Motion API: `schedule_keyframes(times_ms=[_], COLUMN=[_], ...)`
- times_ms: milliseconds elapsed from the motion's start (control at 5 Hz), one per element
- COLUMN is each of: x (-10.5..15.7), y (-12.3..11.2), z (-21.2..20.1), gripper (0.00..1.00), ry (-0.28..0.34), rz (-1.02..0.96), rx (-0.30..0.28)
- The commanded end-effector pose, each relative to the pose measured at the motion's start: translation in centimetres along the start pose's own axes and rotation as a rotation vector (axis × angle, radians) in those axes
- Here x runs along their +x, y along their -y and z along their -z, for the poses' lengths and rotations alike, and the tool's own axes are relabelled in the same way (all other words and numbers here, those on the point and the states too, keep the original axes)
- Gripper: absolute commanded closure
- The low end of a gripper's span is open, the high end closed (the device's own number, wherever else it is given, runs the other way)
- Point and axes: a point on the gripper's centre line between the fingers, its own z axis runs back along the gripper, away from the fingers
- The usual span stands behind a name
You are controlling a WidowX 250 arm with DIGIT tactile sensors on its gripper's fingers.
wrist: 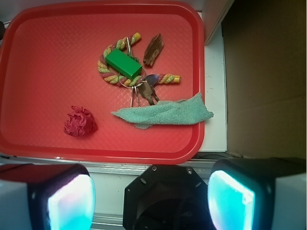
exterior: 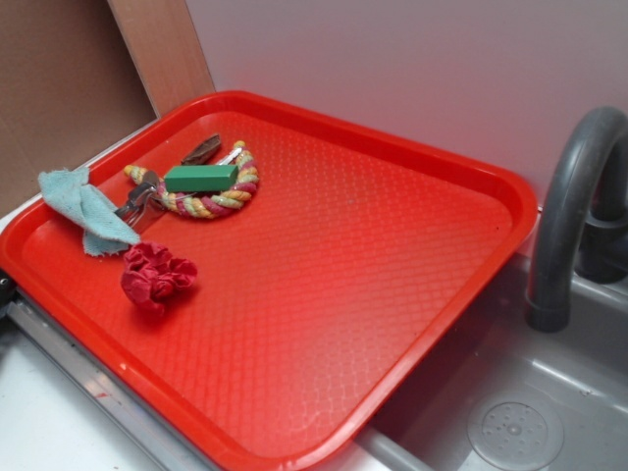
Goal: Grab the red paper.
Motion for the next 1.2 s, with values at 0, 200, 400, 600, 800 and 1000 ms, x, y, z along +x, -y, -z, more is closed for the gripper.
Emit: schedule_keyframes(times_ms=[0,200,400,600,800,1000], x=[0.0,0.7,2.4,5.3,5.5,5.6], y=[0.0,0.1,0.5,1.6,4.4,6.6], z=[0.0,-0.2,0.0,1.3,3.0,4.5], gripper=[0.00,0.00,0.00,0.00,0.00,0.00], ry=[0.000,0.028,0.076,0.197,0.251,0.271], rz=[0.000,-0.015,0.064,0.316,0.577,0.831], rx=[0.000,-0.030,-0.059,-0.132,-0.120,-0.140])
